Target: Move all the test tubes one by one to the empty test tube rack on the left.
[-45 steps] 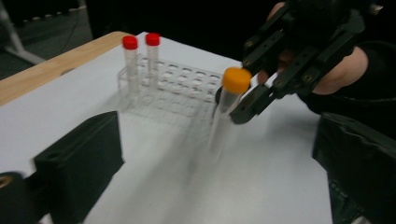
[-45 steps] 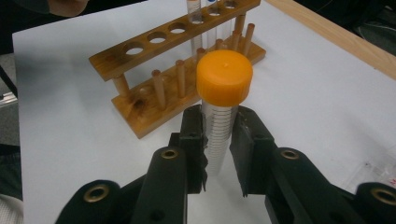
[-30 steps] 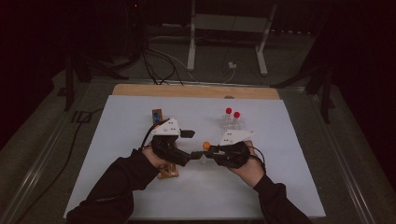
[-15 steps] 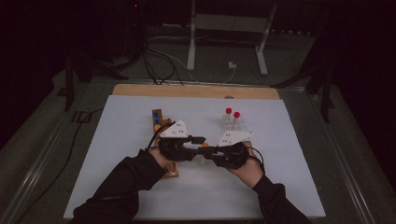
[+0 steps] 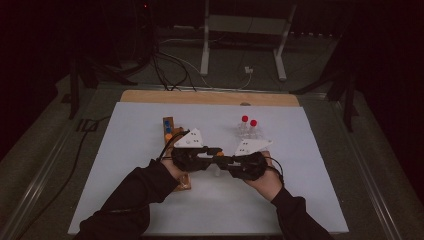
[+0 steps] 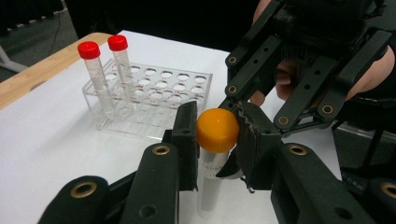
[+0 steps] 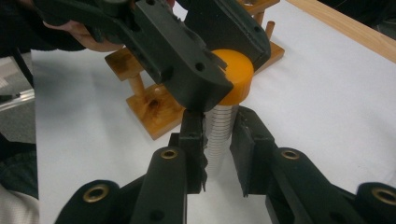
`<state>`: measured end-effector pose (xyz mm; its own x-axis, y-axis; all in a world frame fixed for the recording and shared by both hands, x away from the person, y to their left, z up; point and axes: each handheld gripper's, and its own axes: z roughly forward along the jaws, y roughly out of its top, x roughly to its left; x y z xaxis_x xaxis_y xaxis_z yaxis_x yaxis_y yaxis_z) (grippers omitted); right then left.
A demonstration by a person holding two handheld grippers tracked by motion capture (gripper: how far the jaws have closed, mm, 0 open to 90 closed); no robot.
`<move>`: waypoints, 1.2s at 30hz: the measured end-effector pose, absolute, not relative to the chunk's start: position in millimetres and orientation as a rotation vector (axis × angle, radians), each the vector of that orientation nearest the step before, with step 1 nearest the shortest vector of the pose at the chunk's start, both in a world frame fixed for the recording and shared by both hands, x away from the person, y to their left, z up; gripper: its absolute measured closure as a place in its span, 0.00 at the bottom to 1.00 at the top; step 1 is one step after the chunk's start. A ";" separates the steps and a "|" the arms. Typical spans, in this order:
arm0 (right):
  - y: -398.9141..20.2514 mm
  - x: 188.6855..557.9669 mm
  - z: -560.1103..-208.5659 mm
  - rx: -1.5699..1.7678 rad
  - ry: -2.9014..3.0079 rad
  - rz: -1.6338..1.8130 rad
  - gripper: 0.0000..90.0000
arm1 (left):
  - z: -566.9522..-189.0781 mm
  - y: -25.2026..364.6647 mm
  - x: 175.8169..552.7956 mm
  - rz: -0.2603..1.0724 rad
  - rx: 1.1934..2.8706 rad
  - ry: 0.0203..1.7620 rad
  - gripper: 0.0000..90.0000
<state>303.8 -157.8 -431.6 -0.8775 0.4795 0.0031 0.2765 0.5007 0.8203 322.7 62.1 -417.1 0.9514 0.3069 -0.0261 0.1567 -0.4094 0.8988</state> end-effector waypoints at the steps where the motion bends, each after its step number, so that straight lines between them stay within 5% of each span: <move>1: -158.3 304.2 -431.5 0.658 2.519 1.323 0.83 | -416.4 62.3 323.0 0.172 2.000 0.332 0.80; 12: -163.7 299.8 -422.4 0.653 2.453 1.338 0.57 | -396.6 78.8 326.8 0.218 1.976 0.352 0.80; 24: -176.6 301.7 -413.8 0.753 2.383 1.400 0.17 | -374.6 106.8 331.3 0.299 1.947 0.397 0.80; 30: -179.4 303.4 -412.9 0.789 2.363 1.417 0.03 | -367.2 122.4 332.4 0.341 1.926 0.432 0.80; 36: -183.2 303.7 -411.3 0.779 2.363 1.452 0.00 | -363.7 139.4 334.4 0.377 1.901 0.477 0.80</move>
